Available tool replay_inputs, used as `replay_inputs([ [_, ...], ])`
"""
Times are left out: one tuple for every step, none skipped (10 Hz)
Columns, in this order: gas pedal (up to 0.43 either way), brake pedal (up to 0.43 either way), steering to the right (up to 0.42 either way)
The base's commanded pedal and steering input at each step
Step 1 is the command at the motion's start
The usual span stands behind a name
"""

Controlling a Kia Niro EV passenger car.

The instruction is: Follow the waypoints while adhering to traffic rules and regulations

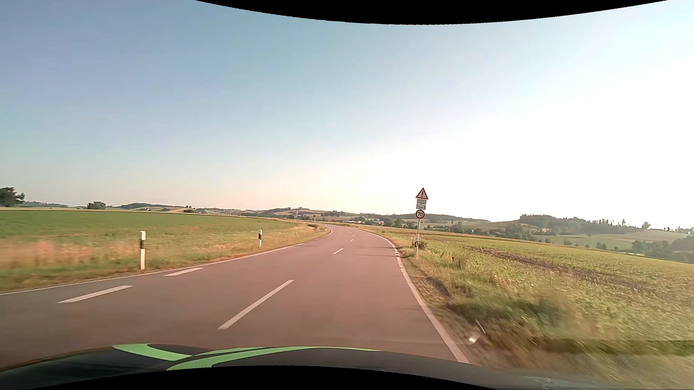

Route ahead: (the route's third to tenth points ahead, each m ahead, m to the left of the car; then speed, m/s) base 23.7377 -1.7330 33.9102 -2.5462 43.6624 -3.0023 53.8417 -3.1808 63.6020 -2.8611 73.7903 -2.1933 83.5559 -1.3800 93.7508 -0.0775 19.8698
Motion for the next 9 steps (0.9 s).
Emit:
replay_inputs([
  [0.118, 0.0, 0.039],
  [0.118, 0.0, 0.035],
  [0.118, 0.0, 0.028],
  [0.118, 0.0, 0.02],
  [0.11, 0.0, 0.012],
  [0.11, 0.0, 0.008],
  [0.11, 0.0, 0.004],
  [0.11, 0.0, 0.001],
  [0.11, 0.0, -0.002],
])
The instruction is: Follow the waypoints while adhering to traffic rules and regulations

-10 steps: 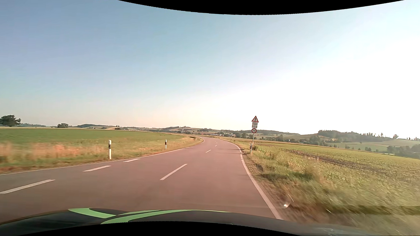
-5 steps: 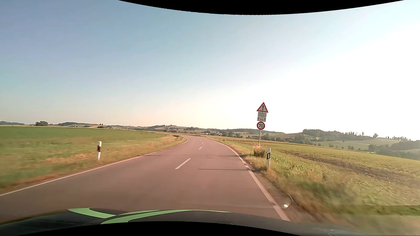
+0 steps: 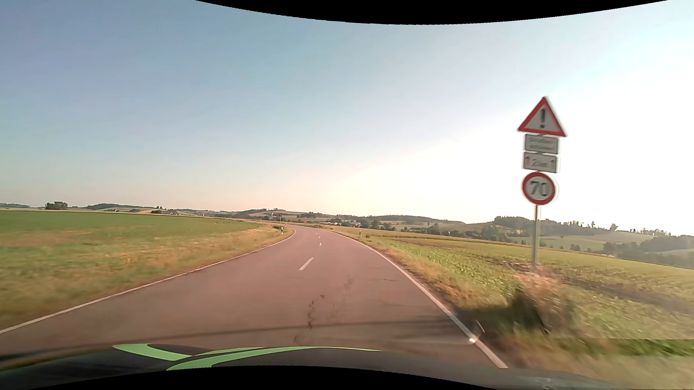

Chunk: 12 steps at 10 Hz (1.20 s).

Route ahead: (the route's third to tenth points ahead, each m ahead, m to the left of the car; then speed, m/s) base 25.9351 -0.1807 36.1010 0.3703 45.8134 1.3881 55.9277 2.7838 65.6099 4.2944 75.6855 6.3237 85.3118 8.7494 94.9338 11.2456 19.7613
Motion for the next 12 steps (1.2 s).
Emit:
replay_inputs([
  [0.11, 0.0, -0.004],
  [0.11, 0.0, -0.005],
  [0.11, 0.0, -0.006],
  [0.11, 0.0, -0.007],
  [0.11, 0.0, -0.011],
  [0.11, 0.0, -0.015],
  [0.11, 0.0, -0.016],
  [0.11, 0.0, -0.017],
  [0.11, 0.0, -0.021],
  [0.11, 0.0, -0.023],
  [0.11, 0.0, -0.023],
  [0.11, 0.0, -0.023],
])
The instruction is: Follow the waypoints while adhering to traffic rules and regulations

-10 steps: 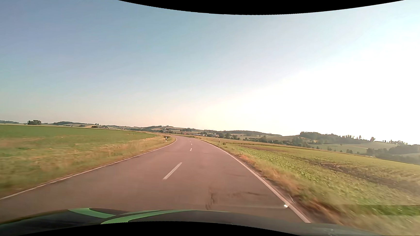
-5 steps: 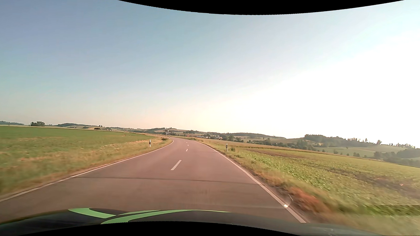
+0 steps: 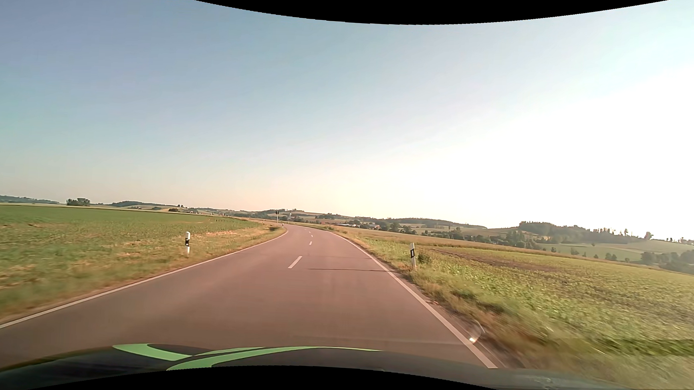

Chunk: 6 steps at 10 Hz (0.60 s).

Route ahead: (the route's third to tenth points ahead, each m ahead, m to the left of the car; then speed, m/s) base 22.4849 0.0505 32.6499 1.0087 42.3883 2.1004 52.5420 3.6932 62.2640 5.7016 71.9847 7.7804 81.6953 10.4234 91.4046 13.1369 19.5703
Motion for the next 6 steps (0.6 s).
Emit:
replay_inputs([
  [0.11, 0.0, -0.022],
  [0.11, 0.0, -0.021],
  [0.118, 0.0, -0.02],
  [0.118, 0.0, -0.02],
  [0.138, 0.0, -0.018],
  [0.15, 0.0, -0.014],
])
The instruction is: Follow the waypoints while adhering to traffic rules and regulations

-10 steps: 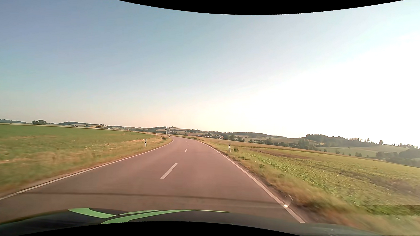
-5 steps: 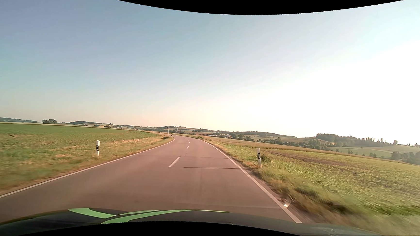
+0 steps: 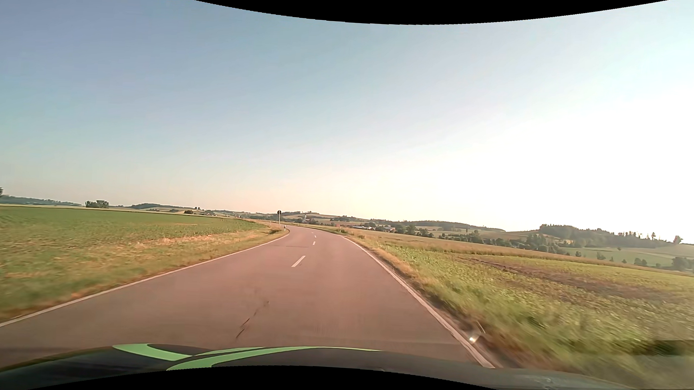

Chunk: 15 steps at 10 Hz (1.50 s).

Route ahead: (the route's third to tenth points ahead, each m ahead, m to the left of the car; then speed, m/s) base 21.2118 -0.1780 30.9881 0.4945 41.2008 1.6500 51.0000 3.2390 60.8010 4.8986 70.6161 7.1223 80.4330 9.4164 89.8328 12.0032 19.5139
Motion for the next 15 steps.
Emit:
replay_inputs([
  [0.15, 0.0, -0.013],
  [0.157, 0.0, -0.013],
  [0.157, 0.0, -0.013],
  [0.157, 0.0, -0.015],
  [0.157, 0.0, -0.016],
  [0.157, 0.0, -0.016],
  [0.157, 0.0, -0.019],
  [0.157, 0.0, -0.02],
  [0.157, 0.0, -0.021],
  [0.157, 0.0, -0.021],
  [0.157, 0.0, -0.02],
  [0.157, 0.0, -0.02],
  [0.157, 0.0, -0.02],
  [0.157, 0.0, -0.02],
  [0.157, 0.0, -0.019],
])
